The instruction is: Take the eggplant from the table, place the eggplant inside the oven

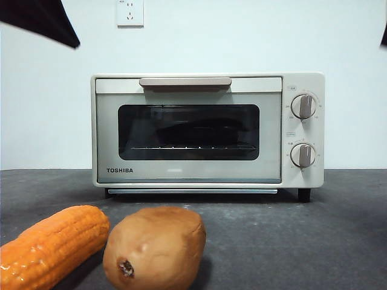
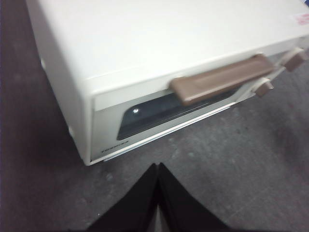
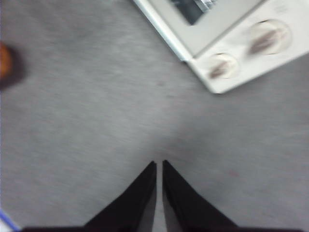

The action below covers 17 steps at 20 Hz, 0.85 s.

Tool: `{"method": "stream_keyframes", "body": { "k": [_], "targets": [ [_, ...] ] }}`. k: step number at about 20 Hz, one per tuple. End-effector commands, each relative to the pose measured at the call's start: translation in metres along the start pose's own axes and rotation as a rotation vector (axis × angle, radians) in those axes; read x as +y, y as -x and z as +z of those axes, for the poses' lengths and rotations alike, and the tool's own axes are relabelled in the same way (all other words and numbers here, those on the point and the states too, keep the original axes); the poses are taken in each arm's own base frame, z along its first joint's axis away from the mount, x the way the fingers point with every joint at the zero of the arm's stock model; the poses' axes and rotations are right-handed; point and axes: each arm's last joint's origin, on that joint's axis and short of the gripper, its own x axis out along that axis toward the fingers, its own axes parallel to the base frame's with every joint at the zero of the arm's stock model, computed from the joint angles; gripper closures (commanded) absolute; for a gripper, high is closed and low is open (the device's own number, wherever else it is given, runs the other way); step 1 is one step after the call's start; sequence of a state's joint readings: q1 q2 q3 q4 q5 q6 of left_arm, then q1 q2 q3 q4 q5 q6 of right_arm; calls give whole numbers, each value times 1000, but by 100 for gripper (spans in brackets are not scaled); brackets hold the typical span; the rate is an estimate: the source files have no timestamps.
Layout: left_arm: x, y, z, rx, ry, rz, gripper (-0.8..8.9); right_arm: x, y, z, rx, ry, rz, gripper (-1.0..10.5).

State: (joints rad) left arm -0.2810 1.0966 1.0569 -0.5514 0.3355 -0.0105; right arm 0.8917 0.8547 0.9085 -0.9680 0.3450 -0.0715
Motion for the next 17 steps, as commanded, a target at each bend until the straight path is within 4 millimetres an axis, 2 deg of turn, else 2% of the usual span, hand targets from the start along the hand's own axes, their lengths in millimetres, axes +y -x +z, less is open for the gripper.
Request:
{"method": "stream_keyframes", "body": {
  "k": [1, 4, 6, 8, 12, 14, 17],
  "targets": [
    [-6, 3, -8, -25, -18, 28, 809, -5, -9, 1, -56, -57, 91, 943],
    [-13, 8, -34, -71, -2, 56, 809, -16, -28, 0, -194, -223, 146, 943],
    [-13, 8, -58, -108, 22, 84, 809, -24, -40, -8, -294, -360, 90, 943],
    [-13, 8, -82, -158, 54, 105, 809, -27, -48, -22, -384, -453, 47, 943],
    [-10, 9, -124, -264, 96, 165, 809, -20, -61, -57, -492, -531, -54, 943],
    [-10, 11, -135, -240, 155, 158, 810, -17, -64, -66, -479, -543, -106, 943],
    [-10, 12, -138, -216, 164, 162, 810, -18, -61, -67, -492, -551, -134, 943]
  ]
}}
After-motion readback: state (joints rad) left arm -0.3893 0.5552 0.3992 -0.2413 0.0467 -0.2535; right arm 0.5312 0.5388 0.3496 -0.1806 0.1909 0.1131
